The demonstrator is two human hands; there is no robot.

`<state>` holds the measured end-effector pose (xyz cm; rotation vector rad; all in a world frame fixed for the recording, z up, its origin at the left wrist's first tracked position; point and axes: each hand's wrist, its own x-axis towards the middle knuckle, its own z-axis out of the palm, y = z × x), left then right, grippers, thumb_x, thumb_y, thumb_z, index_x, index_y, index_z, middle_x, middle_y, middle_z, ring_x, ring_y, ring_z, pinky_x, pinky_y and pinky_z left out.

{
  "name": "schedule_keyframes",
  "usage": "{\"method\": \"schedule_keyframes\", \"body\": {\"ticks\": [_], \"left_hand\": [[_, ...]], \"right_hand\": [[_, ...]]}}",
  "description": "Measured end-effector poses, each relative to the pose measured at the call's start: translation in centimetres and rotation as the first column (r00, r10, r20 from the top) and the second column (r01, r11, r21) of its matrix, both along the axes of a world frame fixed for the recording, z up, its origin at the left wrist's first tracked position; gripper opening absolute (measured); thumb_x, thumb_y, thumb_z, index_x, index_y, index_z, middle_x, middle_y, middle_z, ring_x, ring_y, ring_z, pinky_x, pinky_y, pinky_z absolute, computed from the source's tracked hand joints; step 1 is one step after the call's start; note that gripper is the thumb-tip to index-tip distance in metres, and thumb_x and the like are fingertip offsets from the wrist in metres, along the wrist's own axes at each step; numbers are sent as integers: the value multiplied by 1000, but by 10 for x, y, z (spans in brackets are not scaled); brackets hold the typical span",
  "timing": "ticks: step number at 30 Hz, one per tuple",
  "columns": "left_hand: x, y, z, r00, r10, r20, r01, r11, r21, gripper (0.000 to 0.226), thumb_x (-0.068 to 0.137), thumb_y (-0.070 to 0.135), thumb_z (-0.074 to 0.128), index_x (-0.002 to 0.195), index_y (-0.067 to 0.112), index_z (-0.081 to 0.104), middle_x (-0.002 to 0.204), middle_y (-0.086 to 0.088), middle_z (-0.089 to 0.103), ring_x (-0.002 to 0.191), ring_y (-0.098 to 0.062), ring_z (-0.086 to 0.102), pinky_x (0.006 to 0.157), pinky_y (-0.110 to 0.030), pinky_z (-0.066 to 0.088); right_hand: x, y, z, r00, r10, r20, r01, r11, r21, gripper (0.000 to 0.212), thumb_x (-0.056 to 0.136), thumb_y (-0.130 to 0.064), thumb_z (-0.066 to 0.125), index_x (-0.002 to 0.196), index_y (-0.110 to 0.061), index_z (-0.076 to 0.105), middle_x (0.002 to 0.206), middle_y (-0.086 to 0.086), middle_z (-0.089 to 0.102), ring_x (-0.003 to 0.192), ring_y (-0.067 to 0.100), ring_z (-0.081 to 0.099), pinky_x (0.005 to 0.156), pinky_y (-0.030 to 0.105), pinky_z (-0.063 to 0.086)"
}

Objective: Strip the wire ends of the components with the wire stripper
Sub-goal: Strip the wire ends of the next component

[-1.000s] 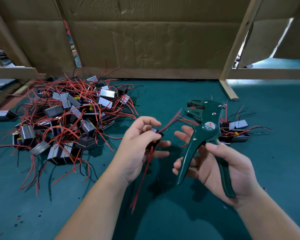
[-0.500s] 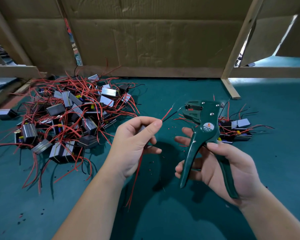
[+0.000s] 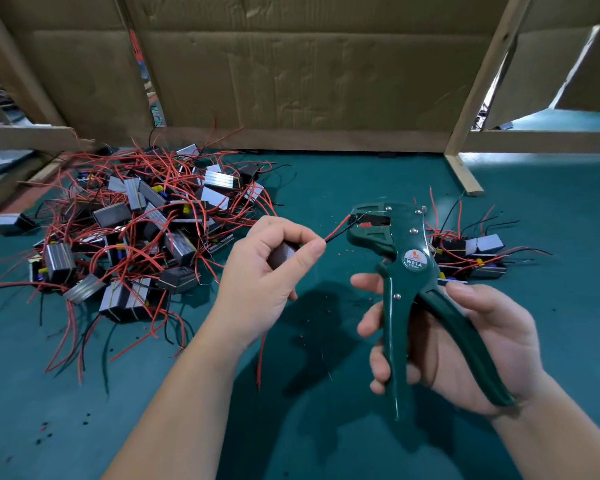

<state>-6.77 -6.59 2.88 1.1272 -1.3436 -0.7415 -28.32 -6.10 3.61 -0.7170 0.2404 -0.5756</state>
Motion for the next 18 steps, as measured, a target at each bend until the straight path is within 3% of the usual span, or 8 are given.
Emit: {"method": "schedule_keyframes", "body": {"ticks": [3, 7, 9, 18], "left_hand": [[0, 0, -1, 996, 36, 82, -32, 998, -45, 9, 81, 28, 66, 75, 35, 66, 82, 4, 54, 60, -19, 47, 57, -37, 46], [1, -1, -2, 979, 100, 177, -77, 989, -130, 10, 84, 26, 65, 81, 35, 62, 88, -2, 55, 59, -8, 44, 65, -18, 40], [1, -2, -3, 962, 151, 227, -109, 976, -188, 12, 86, 21, 65, 84, 33, 61, 89, -5, 54, 67, -12, 47, 66, -9, 37], [1, -3, -5, 946, 196, 257, -124, 954, -271, 14, 86, 13, 66, 87, 26, 62, 88, -6, 50, 73, -9, 46, 68, -7, 37]], "right_hand": [[0, -1, 0, 1000, -6, -2, 6, 1000, 3, 72, 84, -30, 64, 138, 7, 37, 106, 28, 60, 85, 44, 61, 81, 55, 49], [0, -1, 0, 1000, 1, 30, -2, 1000, 8, 70, 86, -28, 62, 139, 9, 35, 105, 29, 59, 86, 45, 61, 82, 56, 49], [-1, -2, 0, 999, 7, 40, -7, 1000, 9, 71, 86, -28, 62, 138, 10, 34, 105, 29, 58, 87, 45, 61, 83, 56, 49], [0, 2, -2, 999, 1, -44, -2, 1000, -27, 57, 78, -29, 72, 123, 1, 57, 94, 22, 63, 78, 41, 63, 75, 53, 53]]}}
